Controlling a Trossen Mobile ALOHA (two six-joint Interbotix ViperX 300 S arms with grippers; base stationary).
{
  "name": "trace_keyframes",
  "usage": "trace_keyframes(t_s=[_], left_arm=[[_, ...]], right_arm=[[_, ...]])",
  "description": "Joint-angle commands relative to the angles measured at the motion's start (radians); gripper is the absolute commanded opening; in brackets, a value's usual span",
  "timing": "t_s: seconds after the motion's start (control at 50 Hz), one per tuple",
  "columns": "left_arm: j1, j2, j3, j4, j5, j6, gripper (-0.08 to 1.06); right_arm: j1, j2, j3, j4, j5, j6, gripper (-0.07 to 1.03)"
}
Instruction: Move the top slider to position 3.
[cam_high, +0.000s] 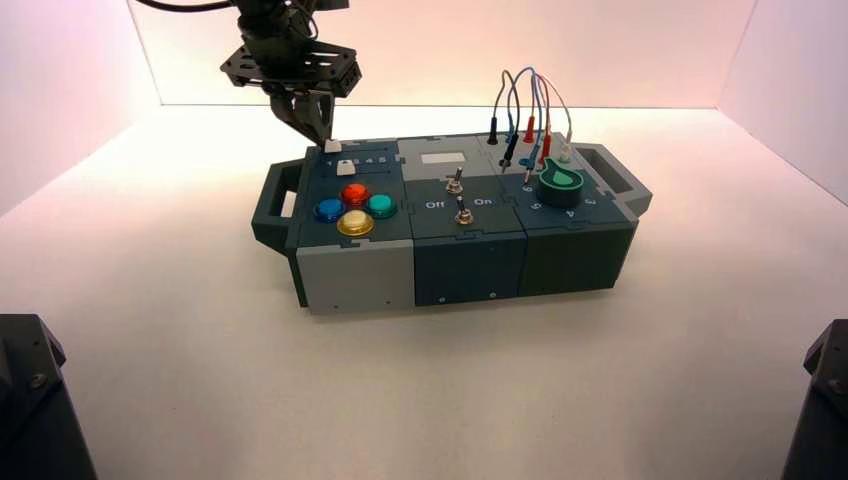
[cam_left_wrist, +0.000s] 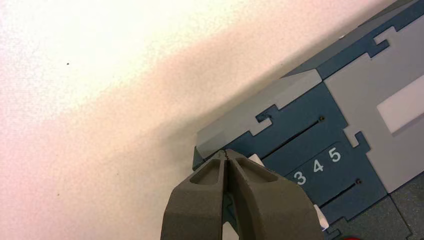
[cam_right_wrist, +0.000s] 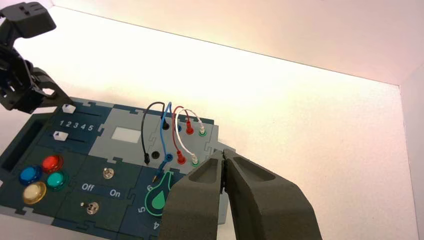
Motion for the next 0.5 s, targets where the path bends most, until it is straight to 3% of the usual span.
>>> trace_keyframes(t_s=[0.02, 0.5], left_arm=[[-0.012, -0.011, -0.028, -0.002, -0.003, 0.002, -0.03], [-0.034, 0.003, -0.041, -0.003, 0.000, 0.000, -0.03]], right_arm=[[-0.005, 0.005, -0.021, -0.002, -0.005, 0.002, -0.02], [-0.005, 0.003, -0.021, -0.002, -0.002, 0.002, -0.02]])
